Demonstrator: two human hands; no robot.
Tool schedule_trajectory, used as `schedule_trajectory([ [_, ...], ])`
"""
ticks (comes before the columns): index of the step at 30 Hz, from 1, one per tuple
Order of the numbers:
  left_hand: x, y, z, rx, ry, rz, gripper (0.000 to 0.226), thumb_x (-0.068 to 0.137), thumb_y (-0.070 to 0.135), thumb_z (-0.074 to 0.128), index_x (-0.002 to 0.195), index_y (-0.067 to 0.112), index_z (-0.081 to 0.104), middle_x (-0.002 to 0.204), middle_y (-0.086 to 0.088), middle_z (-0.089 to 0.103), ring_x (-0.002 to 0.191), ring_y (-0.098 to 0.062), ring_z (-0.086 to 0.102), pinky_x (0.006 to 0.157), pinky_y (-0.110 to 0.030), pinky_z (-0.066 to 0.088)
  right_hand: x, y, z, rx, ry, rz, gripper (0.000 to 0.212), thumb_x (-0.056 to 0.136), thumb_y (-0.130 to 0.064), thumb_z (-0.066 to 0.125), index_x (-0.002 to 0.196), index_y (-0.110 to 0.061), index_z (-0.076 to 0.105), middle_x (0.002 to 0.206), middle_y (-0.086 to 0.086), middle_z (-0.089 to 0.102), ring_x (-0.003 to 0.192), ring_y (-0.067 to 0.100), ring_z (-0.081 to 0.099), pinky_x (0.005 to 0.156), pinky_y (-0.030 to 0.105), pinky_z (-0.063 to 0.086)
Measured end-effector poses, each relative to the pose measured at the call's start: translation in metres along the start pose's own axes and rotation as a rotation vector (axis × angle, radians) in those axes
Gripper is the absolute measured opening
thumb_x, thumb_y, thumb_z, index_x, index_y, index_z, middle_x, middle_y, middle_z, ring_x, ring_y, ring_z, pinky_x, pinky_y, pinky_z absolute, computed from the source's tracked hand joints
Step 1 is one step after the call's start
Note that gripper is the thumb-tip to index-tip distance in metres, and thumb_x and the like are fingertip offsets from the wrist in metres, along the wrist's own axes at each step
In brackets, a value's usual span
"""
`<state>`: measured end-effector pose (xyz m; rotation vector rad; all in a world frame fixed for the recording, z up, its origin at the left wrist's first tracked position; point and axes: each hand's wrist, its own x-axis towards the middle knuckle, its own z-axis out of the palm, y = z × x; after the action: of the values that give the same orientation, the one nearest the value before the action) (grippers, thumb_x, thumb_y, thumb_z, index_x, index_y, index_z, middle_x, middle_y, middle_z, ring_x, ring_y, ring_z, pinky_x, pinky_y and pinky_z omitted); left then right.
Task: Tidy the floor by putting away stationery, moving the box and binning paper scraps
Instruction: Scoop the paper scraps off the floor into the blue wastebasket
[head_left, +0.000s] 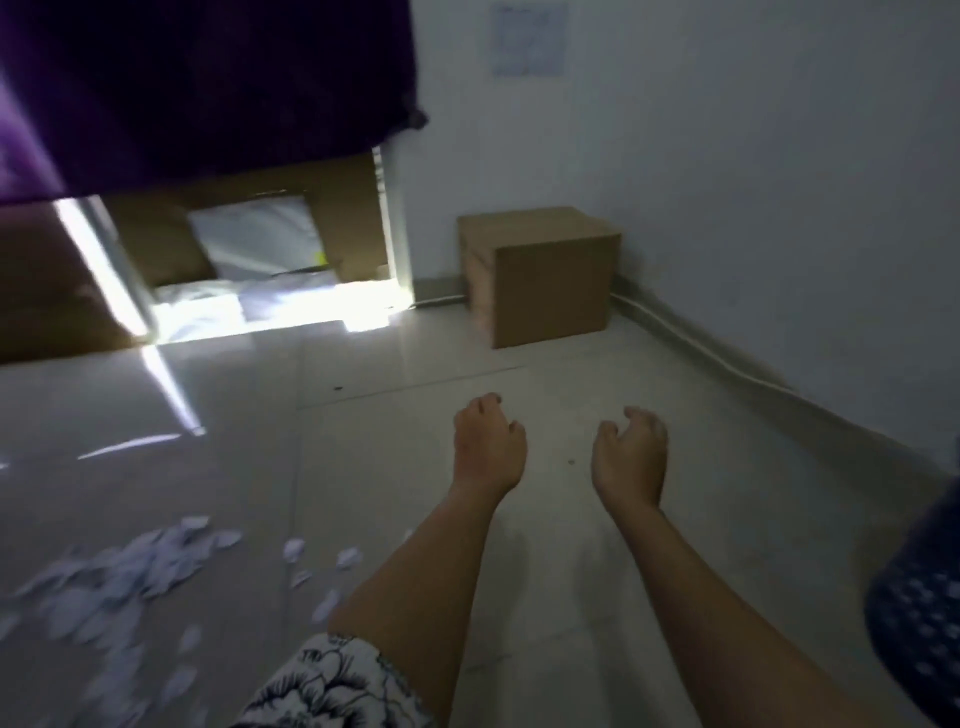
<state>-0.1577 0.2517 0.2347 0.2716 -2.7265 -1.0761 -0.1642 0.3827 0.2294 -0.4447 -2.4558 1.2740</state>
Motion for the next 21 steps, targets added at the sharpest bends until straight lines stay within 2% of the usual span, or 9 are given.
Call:
schedule_trajectory([
  [4, -0.022, -0.158, -0.068, 0.167, 0.015, -0.252, 0.044, 0.093, 0.018, 0.048, 0.132, -0.001, 0.043, 0.136, -0.022, 0.046, 0.125, -0.037, 0.041, 0.104, -0.035, 0.032, -0.095, -0.006, 0.109, -0.131, -0.344, 0.003, 0.045, 0.097, -0.017, 0.044, 0.138, 0.002, 0.041, 0.145, 0.02, 0.037, 0.131, 0.032, 0.042, 0.107, 0.034, 0.033],
  [7, -0.053, -0.264, -0.102, 0.28, -0.028, -0.436, 0.042, 0.093, 0.021, 0.047, 0.13, 0.0, 0.043, 0.137, -0.022, 0.045, 0.126, -0.037, 0.042, 0.103, -0.036, 0.035, -0.15, 0.006, 0.176, -0.252, -0.584, -0.024, 0.049, 0.097, -0.023, 0.043, 0.139, 0.002, 0.038, 0.146, 0.018, 0.036, 0.135, 0.029, 0.035, 0.109, 0.035, 0.03],
  [10, -0.073, -0.351, -0.129, 0.381, -0.089, -0.48, 0.045, 0.094, 0.023, 0.045, 0.133, 0.003, 0.04, 0.141, -0.018, 0.041, 0.128, -0.035, 0.039, 0.104, -0.037, 0.035, -0.178, 0.016, 0.23, -0.401, -0.744, -0.119, 0.047, 0.098, -0.027, 0.04, 0.138, -0.002, 0.036, 0.149, 0.016, 0.031, 0.14, 0.028, 0.026, 0.112, 0.04, 0.028],
  [13, -0.088, -0.431, -0.158, 0.522, -0.16, -0.39, 0.047, 0.094, 0.026, 0.042, 0.138, 0.008, 0.036, 0.143, -0.012, 0.039, 0.131, -0.029, 0.037, 0.106, -0.034, 0.034, -0.181, 0.028, 0.272, -0.572, -0.774, -0.172, 0.047, 0.1, -0.032, 0.037, 0.138, -0.004, 0.035, 0.152, 0.016, 0.026, 0.142, 0.028, 0.021, 0.112, 0.043, 0.027],
  [15, -0.095, -0.476, -0.178, 0.566, -0.165, -0.401, 0.05, 0.095, 0.03, 0.042, 0.14, 0.009, 0.034, 0.147, -0.011, 0.036, 0.134, -0.028, 0.035, 0.108, -0.033, 0.032, -0.173, 0.043, 0.293, -0.668, -0.747, -0.127, 0.055, 0.099, -0.037, 0.037, 0.143, -0.005, 0.028, 0.155, 0.016, 0.021, 0.144, 0.027, 0.018, 0.113, 0.046, 0.023],
  [18, -0.096, -0.515, -0.204, 0.5, -0.095, -0.514, 0.056, 0.096, 0.04, 0.04, 0.144, 0.011, 0.03, 0.156, -0.011, 0.022, 0.141, -0.029, 0.025, 0.112, -0.039, 0.027, -0.168, 0.06, 0.322, -0.685, -0.635, -0.065, 0.052, 0.098, -0.041, 0.037, 0.137, -0.007, 0.036, 0.15, 0.019, 0.029, 0.141, 0.031, 0.026, 0.112, 0.051, 0.023],
  [21, -0.085, -0.539, -0.215, 0.37, 0.009, -0.601, 0.061, 0.096, 0.044, 0.038, 0.147, 0.013, 0.025, 0.159, -0.01, 0.012, 0.144, -0.031, 0.016, 0.115, -0.044, 0.021, -0.181, 0.053, 0.364, -0.721, -0.57, -0.05, 0.055, 0.098, -0.044, 0.031, 0.139, -0.008, 0.032, 0.151, 0.022, 0.024, 0.142, 0.033, 0.019, 0.113, 0.053, 0.017],
])
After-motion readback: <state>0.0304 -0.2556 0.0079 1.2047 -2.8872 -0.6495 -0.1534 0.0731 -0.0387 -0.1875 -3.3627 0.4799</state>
